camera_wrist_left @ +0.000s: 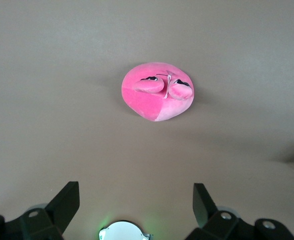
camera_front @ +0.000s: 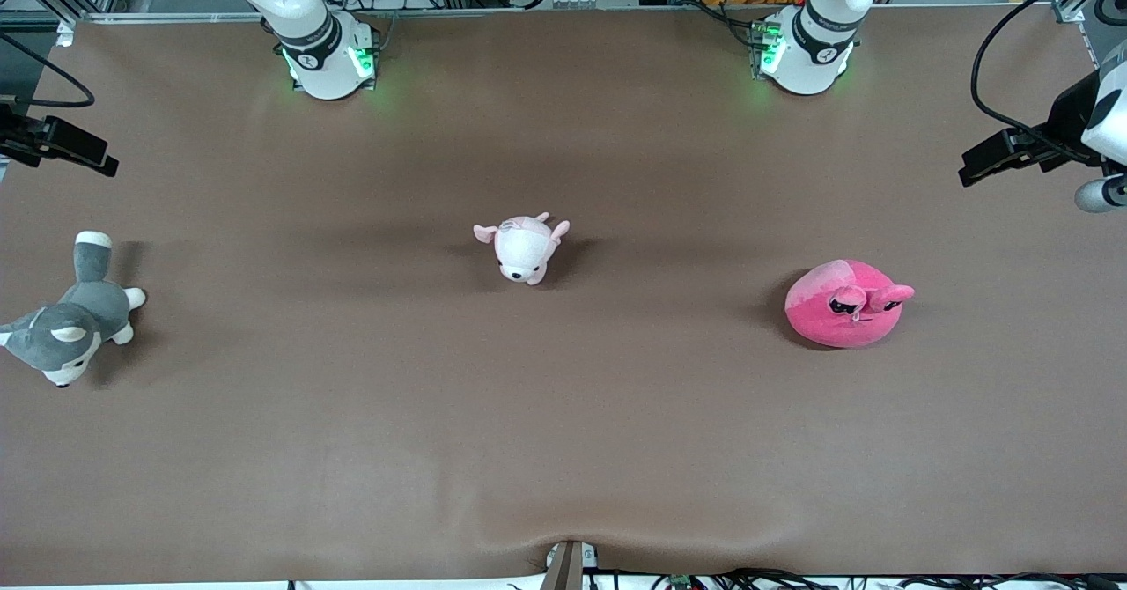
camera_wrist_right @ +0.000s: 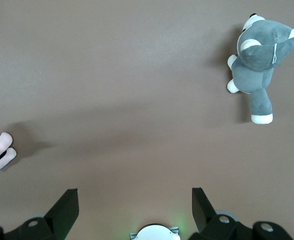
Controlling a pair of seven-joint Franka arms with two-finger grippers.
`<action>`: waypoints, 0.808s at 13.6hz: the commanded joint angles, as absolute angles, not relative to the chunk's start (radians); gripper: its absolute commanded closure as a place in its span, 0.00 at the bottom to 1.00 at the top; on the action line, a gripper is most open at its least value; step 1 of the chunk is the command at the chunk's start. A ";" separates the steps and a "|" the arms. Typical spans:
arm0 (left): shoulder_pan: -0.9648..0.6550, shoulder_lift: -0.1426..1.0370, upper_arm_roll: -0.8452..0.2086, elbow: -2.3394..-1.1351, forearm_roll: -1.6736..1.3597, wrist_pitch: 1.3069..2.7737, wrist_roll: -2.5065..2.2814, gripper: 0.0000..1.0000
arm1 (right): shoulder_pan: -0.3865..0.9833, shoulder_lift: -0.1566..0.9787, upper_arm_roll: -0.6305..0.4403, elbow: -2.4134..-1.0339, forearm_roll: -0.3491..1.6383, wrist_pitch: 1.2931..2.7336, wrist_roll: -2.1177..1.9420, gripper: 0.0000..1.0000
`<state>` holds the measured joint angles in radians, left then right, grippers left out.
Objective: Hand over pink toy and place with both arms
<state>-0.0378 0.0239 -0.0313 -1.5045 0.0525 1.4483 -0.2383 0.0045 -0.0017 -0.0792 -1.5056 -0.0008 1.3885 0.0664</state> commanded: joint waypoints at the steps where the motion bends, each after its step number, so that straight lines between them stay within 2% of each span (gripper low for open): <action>1: -0.038 0.037 -0.031 -1.471 0.049 1.427 -0.253 0.00 | -0.008 -0.008 -0.072 -1.513 0.000 1.394 0.055 0.00; 11: -0.049 0.040 -0.032 -1.470 0.051 1.427 -0.272 0.00 | -0.009 -0.008 -0.072 -1.513 0.000 1.394 0.055 0.00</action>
<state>-0.0438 0.0262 -0.0322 -1.5004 0.0525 1.4483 -0.2567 0.0045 -0.0017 -0.0792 -1.5065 -0.0008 1.3886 0.0664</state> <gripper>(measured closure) 0.000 0.000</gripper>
